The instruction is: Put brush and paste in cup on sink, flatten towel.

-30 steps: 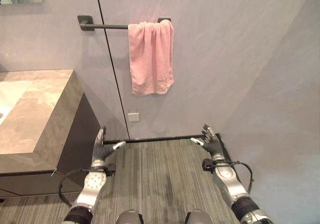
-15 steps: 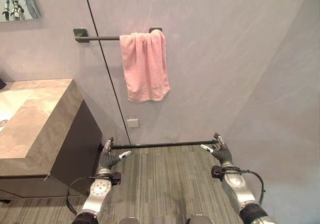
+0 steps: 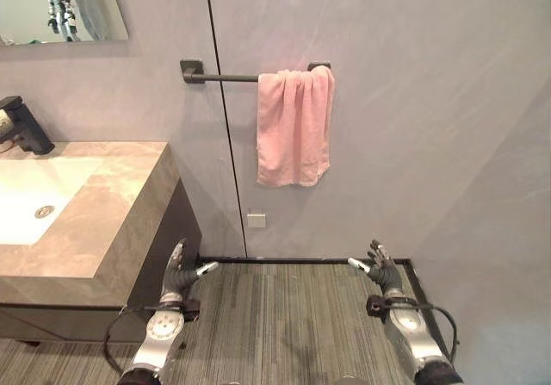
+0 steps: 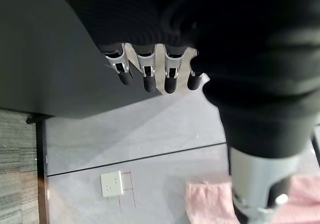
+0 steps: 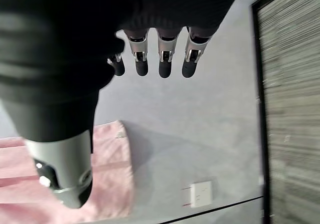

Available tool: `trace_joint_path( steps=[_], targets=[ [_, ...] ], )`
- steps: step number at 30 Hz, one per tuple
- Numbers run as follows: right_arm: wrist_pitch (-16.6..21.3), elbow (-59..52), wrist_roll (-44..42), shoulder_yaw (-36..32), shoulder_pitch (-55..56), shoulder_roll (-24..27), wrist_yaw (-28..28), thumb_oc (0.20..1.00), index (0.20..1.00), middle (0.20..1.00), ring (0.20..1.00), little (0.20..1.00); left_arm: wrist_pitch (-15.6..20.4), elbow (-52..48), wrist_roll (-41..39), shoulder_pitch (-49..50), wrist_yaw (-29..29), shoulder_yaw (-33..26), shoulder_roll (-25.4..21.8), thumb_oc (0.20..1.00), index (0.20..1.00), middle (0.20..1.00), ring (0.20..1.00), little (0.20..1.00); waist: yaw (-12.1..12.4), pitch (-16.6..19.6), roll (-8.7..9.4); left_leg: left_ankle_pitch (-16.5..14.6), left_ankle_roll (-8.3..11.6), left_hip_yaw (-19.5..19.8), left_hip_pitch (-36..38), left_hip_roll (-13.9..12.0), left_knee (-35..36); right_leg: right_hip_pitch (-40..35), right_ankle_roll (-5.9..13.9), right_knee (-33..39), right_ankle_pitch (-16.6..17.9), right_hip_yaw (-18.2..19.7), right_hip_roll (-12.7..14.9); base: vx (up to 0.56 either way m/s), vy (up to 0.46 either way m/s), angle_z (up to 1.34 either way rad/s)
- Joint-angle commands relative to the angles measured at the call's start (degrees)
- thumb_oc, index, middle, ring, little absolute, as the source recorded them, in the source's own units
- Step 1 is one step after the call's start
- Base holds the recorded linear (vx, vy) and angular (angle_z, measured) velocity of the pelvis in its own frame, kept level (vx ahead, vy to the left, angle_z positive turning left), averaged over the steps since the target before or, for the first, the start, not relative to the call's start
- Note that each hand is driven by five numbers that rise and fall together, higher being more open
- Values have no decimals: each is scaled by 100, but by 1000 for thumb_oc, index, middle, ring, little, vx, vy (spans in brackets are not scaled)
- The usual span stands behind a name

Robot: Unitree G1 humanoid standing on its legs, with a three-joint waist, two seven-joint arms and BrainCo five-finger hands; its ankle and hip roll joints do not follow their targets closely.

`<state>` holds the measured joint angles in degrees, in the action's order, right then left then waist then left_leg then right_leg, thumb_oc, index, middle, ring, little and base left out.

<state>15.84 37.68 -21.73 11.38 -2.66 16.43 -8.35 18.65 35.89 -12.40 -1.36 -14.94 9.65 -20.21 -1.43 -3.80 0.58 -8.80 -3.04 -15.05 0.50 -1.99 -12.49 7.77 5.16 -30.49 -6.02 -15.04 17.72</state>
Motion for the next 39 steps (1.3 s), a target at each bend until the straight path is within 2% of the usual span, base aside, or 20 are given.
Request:
trace_joint_path(
  steps=[1, 7, 11, 13, 16, 17, 18, 21, 24, 25, 26, 27, 28, 29, 31, 32, 33, 34, 36, 39],
  targets=[
    [225, 152, -201, -428, -276, 68, 43, 1000, 1000, 1000, 1000, 1000, 322, -365, 110, -228, -5, -56, -239, 1000, 1000, 1000, 1000, 1000, -108, -165, 26, 126, 15, -78, 470, 274, 532, 33, 261, 787, 1171, -285, -243, 106, 2, -17],
    [214, 245, -135, -433, -275, 12, -39, 1000, 1000, 1000, 1000, 1000, 357, -240, 120, -375, -113, -138, -184, 1000, 1000, 1000, 1000, 1000, -187, -335, 159, -183, 295, 0, 929, 237, 647, 453, 720, 2233, 1823, -563, -60, 260, -67, -3],
    [214, 213, -99, -325, -227, 14, -36, 1000, 1000, 1000, 1000, 1000, 345, -209, 61, -478, -188, -23, -83, 1000, 1000, 1000, 1000, 1000, -285, -240, 308, -242, 389, 98, 1065, 159, 465, 434, 577, 2265, 1833, -283, -215, 302, -133, 24],
    [198, 152, -35, -264, -252, 58, -53, 1000, 1000, 1000, 1000, 1000, 342, -180, 11, -516, -187, 8, -28, 1000, 1000, 1000, 1000, 1000, -294, -166, 292, -279, 439, 118, 1056, 54, 286, 393, 480, 2203, 1583, -368, -363, 295, -145, 6],
    [195, 59, -1, -200, -257, 90, -28, 1000, 1000, 1000, 1000, 1000, 328, -216, 28, -500, -164, 23, -13, 1000, 1000, 1000, 1000, 1000, -311, -110, 259, -81, 610, 116, 950, -96, -187, 274, 359, 2210, 1403, -457, -574, 277, -166, 2],
    [220, 7, 20, -162, -248, 113, -24, 1000, 1000, 1000, 1000, 1000, 333, -225, -7, -507, -159, 17, -31, 1000, 1000, 1000, 1000, 1000, -299, -117, 271, 458, 890, 114, 658, -328, -1021, 44, 214, 2340, 1308, -525, -778, 206, -160, 6],
    [219, 7, 20, -162, -249, 109, -23, 1000, 1000, 1000, 1000, 1000, 333, -225, -7, -507, -159, 17, -35, 1000, 1000, 1000, 1000, 1000, -312, -103, 290, 481, 885, 125, 639, -309, -1009, 54, 212, 2354, 1320, -533, -760, 274, -225, 14],
    [260, 31, 89, -108, -214, 171, -103, 1000, 1000, 1000, 1000, 1000, 356, -132, -197, -589, -129, 27, 6, 1000, 1000, 1000, 1000, 1000, -303, -182, 323, 1080, 1151, -134, 248, -795, -1970, -270, -42, 2567, 1118, -683, -953, 174, -172, 8],
    [270, 116, 89, -134, -222, 158, -198, 1000, 1000, 1000, 1000, 1000, 341, 42, -185, -623, -194, 59, 45, 1000, 1000, 1000, 1000, 1000, -291, -190, 372, 1135, 1167, -381, 172, -913, -2093, -446, -112, 2666, 1040, -766, -983, 215, -80, 4],
    [300, 88, -45, -193, -153, 129, -187, 1000, 1000, 1000, 1000, 1000, 343, 88, -182, -648, -249, 86, 89, 1000, 1000, 1000, 1000, 1000, -338, -133, 326, 996, 1177, -647, 154, -1154, -1535, -615, 13, 2753, 950, -829, -1026, 199, -4, 6],
    [299, 84, -47, -193, -147, 133, -186, 1000, 1000, 1000, 1000, 1000, 344, 89, -181, -645, -250, 88, 93, 1000, 1000, 1000, 1000, 1000, -332, -136, 318, 990, 1176, -652, 167, -1157, -1531, -624, 16, 2756, 951, -826, -1031, 325, 21, 23],
    [314, 81, -66, -235, -75, 152, -173, 1000, 1000, 1000, 1000, 1000, 379, 120, -223, -683, -256, 74, 114, 1000, 1000, 1000, 1000, 1000, -382, -84, 352, 1024, 1183, -1057, 93, -1469, -1047, -672, 84, 2741, 875, -899, -952, 176, 66, 31],
    [326, 57, -74, -246, -47, 159, -174, 1000, 1000, 1000, 1000, 1000, 392, 153, -218, -684, -290, 67, 103, 1000, 1000, 1000, 1000, 1000, -394, -71, 361, 1087, 1196, -1157, -48, -1630, -648, -700, 118, 2742, 808, -884, -923, 290, 151, 51],
    [319, 76, 42, -171, -80, 176, -203, 1000, 1000, 1000, 1000, 1000, 404, 185, -213, -681, -362, 32, 83, 1000, 1000, 1000, 1000, 1000, -313, -70, 339, 1288, 1183, -830, -266, -1677, 71, -720, 122, 2684, 651, -744, -926, 165, 124, 41],
    [319, 91, 103, -110, -115, 166, -210, 1000, 1000, 1000, 1000, 1000, 401, 196, -210, -673, -403, 4, 81, 1000, 1000, 1000, 1000, 1000, -272, -82, 322, 1429, 1201, -629, -249, -1646, 515, -752, 134, 2663, 600, -673, -936, 136, 109, 11],
    [309, 122, 201, -18, -172, 171, -213, 1000, 1000, 1000, 1000, 1000, 412, 204, -200, -651, -410, -30, 63, 1000, 1000, 1000, 1000, 1000, -184, -95, 273, 1768, 1198, -408, -386, -1678, 933, -748, 98, 2667, 605, -606, -996, 88, 92, -37],
    [310, 123, 201, -17, -173, 171, -214, 1000, 1000, 1000, 1000, 1000, 412, 204, -199, -650, -410, -31, 63, 1000, 1000, 1000, 1000, 1000, -186, -95, 274, 1785, 1200, -411, -374, -1673, 959, -749, 97, 2666, 603, -607, -995, 149, 136, -56],
    [302, 125, 298, 69, -201, 209, -165, 1000, 1000, 1000, 1000, 1000, 426, 175, -194, -612, -390, -67, 42, 1000, 1000, 1000, 1000, 1000, -128, -132, 222, 2047, 1277, -174, -442, -1776, 1273, -837, 66, 2594, 515, -467, -1031, 202, 140, -61],
    [278, -65, 538, 212, -119, 322, -66, 1000, 1000, 1000, 1000, 1000, 416, 267, -188, -617, -401, -104, 14, 1000, 1000, 1000, 1000, 1000, -118, -149, 171, 2371, 1346, -286, -629, -1994, 1584, -944, 48, 2424, 342, -382, -1034, 260, 207, -48],
    [255, -76, 570, 214, -66, 331, -52, 1000, 1000, 1000, 1000, 1000, 416, 250, -178, -612, -419, -117, -8, 1000, 1000, 1000, 1000, 1000, -78, -163, 152, 2336, 1332, -152, -554, -1986, 1550, -1026, 80, 2365, 267, -277, -1007, 180, 216, -20]
  ],
)
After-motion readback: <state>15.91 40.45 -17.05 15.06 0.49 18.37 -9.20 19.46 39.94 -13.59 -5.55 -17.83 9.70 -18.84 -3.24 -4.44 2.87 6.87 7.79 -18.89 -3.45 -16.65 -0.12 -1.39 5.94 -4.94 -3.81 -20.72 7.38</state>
